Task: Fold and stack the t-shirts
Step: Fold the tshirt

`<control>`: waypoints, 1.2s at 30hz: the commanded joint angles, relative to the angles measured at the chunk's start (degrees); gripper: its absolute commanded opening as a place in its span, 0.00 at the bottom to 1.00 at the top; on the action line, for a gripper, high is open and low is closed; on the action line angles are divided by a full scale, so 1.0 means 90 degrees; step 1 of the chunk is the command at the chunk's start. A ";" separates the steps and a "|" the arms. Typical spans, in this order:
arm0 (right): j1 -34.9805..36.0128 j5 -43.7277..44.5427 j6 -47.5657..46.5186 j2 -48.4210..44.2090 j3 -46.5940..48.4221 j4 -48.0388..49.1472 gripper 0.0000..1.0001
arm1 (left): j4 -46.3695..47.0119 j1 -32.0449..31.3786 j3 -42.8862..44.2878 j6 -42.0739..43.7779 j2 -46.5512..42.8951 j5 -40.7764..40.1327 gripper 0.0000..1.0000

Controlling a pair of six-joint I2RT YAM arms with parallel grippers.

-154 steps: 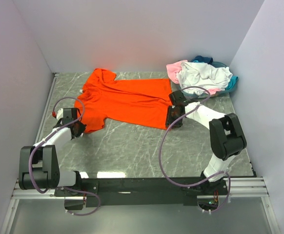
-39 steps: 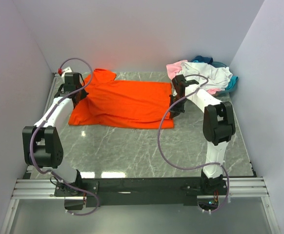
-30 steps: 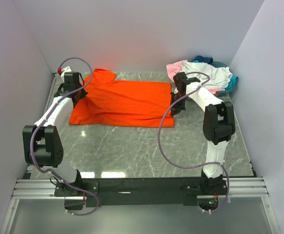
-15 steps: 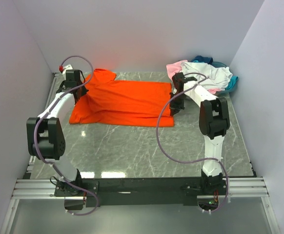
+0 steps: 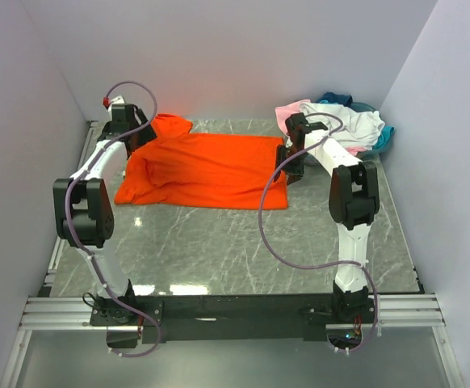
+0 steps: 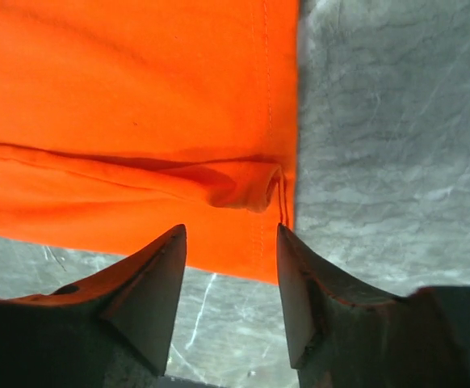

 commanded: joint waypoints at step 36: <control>-0.0038 -0.0436 0.0223 -0.1289 -0.3136 0.1690 0.48 | 0.0615 0.2154 -0.4099 -0.0799 -0.1930 0.1721 0.53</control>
